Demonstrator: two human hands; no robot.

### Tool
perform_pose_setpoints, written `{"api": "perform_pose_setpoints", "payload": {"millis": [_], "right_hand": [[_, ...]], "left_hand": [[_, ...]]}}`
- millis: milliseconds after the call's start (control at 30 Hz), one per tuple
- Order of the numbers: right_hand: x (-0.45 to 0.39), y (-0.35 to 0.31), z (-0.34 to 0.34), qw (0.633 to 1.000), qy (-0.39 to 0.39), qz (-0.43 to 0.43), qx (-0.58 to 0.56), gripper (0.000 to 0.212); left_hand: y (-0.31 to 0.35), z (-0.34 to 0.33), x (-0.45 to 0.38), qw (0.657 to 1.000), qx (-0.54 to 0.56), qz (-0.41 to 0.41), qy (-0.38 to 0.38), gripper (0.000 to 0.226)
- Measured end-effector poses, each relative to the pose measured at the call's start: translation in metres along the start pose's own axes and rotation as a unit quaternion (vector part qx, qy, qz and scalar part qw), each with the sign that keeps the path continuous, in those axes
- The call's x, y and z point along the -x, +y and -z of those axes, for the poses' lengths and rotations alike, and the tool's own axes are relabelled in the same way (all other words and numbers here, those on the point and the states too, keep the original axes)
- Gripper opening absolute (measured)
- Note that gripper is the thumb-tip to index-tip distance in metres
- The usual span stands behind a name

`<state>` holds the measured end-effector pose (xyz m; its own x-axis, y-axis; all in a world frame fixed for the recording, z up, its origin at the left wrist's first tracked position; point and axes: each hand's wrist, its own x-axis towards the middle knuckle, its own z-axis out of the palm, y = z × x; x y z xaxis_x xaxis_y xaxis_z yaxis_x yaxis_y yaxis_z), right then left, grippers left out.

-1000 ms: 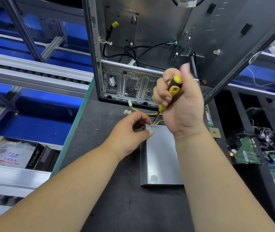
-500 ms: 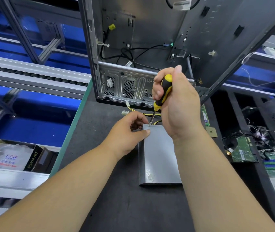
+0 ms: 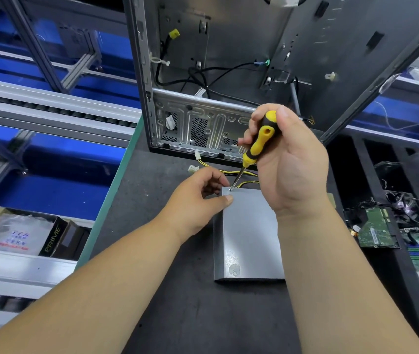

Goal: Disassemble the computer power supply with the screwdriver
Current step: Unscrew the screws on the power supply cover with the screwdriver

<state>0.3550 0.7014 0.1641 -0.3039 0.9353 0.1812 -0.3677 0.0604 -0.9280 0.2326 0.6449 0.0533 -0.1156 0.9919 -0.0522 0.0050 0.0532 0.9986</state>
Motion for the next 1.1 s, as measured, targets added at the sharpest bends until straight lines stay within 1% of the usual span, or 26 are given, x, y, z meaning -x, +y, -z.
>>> {"api": "perform_pose_setpoints", "payload": {"millis": [233,300,400,567,633,733,800,900,1000,1100], "right_hand": [[-0.001,0.004,-0.008,0.999,0.008,0.005,-0.037,0.017],[-0.004,0.005,-0.01,1.0,0.013,0.0,-0.023,0.019],[-0.007,0.006,-0.01,1.0,-0.001,-0.004,-0.012,0.029],[-0.008,0.004,-0.004,1.0,0.009,-0.013,0.022,0.019],[-0.005,0.002,0.002,0.999,-0.002,-0.013,0.034,0.019],[0.002,-0.002,0.009,0.998,-0.037,-0.022,0.042,0.023],[0.004,-0.002,0.009,0.999,-0.037,-0.02,0.019,0.026],[0.004,-0.001,0.009,1.0,-0.004,-0.005,-0.028,0.026],[0.0,0.003,0.007,0.999,0.017,0.003,-0.05,0.022],[-0.005,0.006,0.001,0.998,0.013,-0.003,-0.06,0.017]], "left_hand": [[-0.001,0.0,-0.001,1.0,-0.003,0.0,0.001,0.024],[0.0,0.0,-0.001,1.0,0.001,-0.001,0.0,0.024],[0.0,0.0,0.0,1.0,-0.002,0.001,-0.002,0.024],[0.001,0.0,0.001,1.0,-0.003,0.004,-0.004,0.024],[0.002,0.001,0.001,1.0,-0.006,0.006,-0.005,0.025],[0.002,0.001,0.001,1.0,-0.008,0.006,-0.004,0.025],[0.002,0.001,0.001,1.0,-0.006,0.007,-0.005,0.025],[0.001,0.0,0.0,1.0,-0.006,0.007,-0.006,0.025],[0.001,0.0,0.0,1.0,-0.003,0.004,-0.007,0.025],[0.002,0.0,0.0,1.0,0.0,-0.001,-0.008,0.025]]}}
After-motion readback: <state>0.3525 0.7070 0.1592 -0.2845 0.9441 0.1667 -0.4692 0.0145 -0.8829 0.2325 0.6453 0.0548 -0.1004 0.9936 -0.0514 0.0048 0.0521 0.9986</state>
